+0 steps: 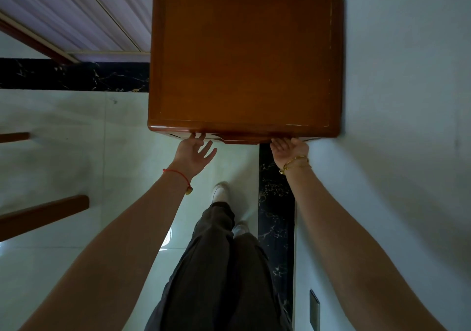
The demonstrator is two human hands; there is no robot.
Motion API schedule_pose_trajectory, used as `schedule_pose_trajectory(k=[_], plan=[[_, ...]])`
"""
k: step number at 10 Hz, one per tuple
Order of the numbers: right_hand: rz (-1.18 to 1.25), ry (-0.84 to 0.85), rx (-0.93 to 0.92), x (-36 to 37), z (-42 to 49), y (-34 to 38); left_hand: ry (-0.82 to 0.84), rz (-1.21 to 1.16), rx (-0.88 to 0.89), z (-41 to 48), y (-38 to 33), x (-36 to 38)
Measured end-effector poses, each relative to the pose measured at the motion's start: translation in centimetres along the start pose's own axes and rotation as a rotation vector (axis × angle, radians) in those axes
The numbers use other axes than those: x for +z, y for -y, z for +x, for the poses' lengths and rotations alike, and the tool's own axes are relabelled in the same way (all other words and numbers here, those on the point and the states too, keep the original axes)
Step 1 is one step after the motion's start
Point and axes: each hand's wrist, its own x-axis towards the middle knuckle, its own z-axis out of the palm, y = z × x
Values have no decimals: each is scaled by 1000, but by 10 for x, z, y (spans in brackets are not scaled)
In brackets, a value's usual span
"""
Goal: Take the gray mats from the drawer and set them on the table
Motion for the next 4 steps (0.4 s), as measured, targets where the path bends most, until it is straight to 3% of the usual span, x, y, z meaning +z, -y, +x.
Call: schedule_pose_trajectory(k=[2, 4], plan=[[-11, 0, -7, -8, -1, -3, -9, -16, 14, -2, 4, 2], [-237, -44, -20, -14, -17, -6, 5, 132, 32, -15, 14, 1]])
